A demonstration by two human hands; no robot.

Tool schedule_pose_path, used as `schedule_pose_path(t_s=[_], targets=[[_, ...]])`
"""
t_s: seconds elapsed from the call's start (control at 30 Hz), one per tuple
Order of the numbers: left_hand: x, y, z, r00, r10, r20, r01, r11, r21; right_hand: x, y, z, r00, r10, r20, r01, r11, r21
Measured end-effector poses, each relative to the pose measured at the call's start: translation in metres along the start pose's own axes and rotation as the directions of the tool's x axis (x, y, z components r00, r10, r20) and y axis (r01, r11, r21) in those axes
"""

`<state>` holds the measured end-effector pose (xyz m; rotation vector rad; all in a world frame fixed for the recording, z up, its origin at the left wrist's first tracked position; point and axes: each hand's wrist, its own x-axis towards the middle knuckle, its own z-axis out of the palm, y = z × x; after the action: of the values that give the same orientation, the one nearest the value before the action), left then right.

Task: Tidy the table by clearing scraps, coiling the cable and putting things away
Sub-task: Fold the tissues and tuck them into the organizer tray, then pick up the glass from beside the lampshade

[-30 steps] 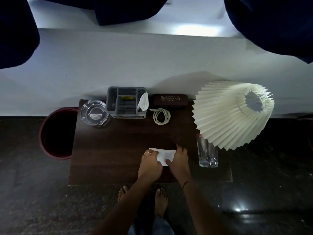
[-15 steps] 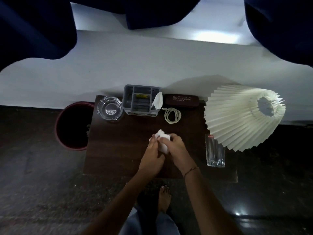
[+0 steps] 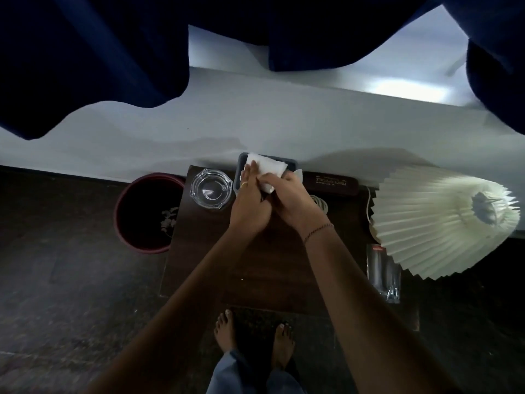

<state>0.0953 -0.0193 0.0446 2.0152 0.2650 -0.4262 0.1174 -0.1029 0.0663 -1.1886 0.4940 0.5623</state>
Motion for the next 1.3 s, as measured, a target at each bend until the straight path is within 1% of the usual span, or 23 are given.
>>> schedule_pose_path(t_s=[0.2,0.3,0.4,0.47,0.57,0.63,0.67,0.7,0.73,0.8,0.83,0.87,0.9,1.0,1.07,1.1,1.17,1.23,1.27,1.3], targets=[[0.023,-0.003,-0.016,0.99,-0.131,0.057,0.138,0.979,-0.148,0.027,0.0,0.015,0.999,0.035,-0.042,-0.037,0.999,-0.036],[0.031,-0.009,-0.02,0.986,-0.152,0.065,0.163,0.961,-0.224,0.034,0.003,0.02,0.999,0.038,-0.03,-0.041,0.994,-0.104],[0.041,-0.02,-0.023,0.973,-0.218,0.077,0.231,0.931,-0.282,0.035,0.0,0.023,1.0,0.028,-0.001,-0.028,0.986,-0.162],[0.038,-0.014,-0.025,0.974,-0.214,0.074,0.226,0.935,-0.274,0.034,-0.002,0.022,1.0,0.024,0.001,-0.023,0.977,-0.21],[0.028,-0.008,-0.024,0.99,-0.125,0.066,0.137,0.966,-0.219,0.032,0.002,0.018,0.999,-0.026,-0.023,0.018,0.951,-0.308],[0.019,-0.015,-0.019,0.996,-0.085,0.01,0.085,0.981,-0.177,0.022,0.006,0.014,0.993,-0.087,-0.085,0.052,0.937,-0.344],[0.013,-0.018,-0.015,0.995,-0.087,-0.053,0.081,0.99,-0.118,0.013,0.007,0.009,0.984,-0.123,-0.13,0.068,0.927,-0.368],[0.008,-0.024,-0.009,0.989,-0.095,-0.116,0.089,0.994,-0.061,0.003,0.01,0.003,0.971,-0.162,-0.175,0.078,0.91,-0.407],[0.0,-0.027,-0.002,0.975,-0.137,-0.173,0.128,0.99,-0.059,-0.009,0.015,-0.006,0.956,-0.202,-0.213,0.084,0.883,-0.463],[-0.022,-0.029,0.013,0.936,-0.252,-0.248,0.198,0.955,-0.221,-0.035,0.027,-0.027,0.929,-0.274,-0.248,0.09,0.819,-0.567],[-0.034,-0.029,0.023,0.916,-0.303,-0.264,0.218,0.926,-0.307,-0.047,0.034,-0.038,0.924,-0.291,-0.248,0.084,0.787,-0.611],[-0.044,-0.027,0.033,0.899,-0.354,-0.258,0.251,0.9,-0.357,-0.061,0.041,-0.049,0.924,-0.297,-0.241,0.077,0.761,-0.644],[-0.052,-0.028,0.046,0.894,-0.386,-0.227,0.283,0.88,-0.38,-0.074,0.047,-0.061,0.926,-0.292,-0.241,0.062,0.745,-0.664],[-0.074,-0.025,0.09,0.893,-0.441,-0.087,0.38,0.845,-0.377,-0.119,0.068,-0.103,0.912,-0.312,-0.266,0.019,0.681,-0.732],[-0.085,-0.023,0.121,0.895,-0.445,0.021,0.424,0.837,-0.346,-0.15,0.078,-0.136,0.892,-0.283,-0.352,-0.079,0.669,-0.739],[-0.088,-0.022,0.138,0.893,-0.442,0.084,0.445,0.839,-0.312,-0.163,0.079,-0.154,0.864,-0.27,-0.424,-0.133,0.691,-0.71],[-0.093,-0.019,0.169,0.861,-0.448,0.241,0.5,0.831,-0.244,-0.179,0.081,-0.191,0.772,-0.299,-0.561,-0.191,0.732,-0.654],[-0.099,-0.013,0.196,0.816,-0.446,0.368,0.534,0.825,-0.183,-0.18,0.079,-0.224,0.694,-0.353,-0.627,-0.231,0.716,-0.658],[-0.101,-0.012,0.208,0.802,-0.436,0.409,0.53,0.835,-0.148,-0.175,0.079,-0.237,0.678,-0.34,-0.652,-0.253,0.724,-0.641],[-0.102,-0.006,0.216,0.794,-0.43,0.43,0.524,0.843,-0.124,-0.167,0.079,-0.249,0.684,-0.286,-0.671,-0.274,0.753,-0.599]])
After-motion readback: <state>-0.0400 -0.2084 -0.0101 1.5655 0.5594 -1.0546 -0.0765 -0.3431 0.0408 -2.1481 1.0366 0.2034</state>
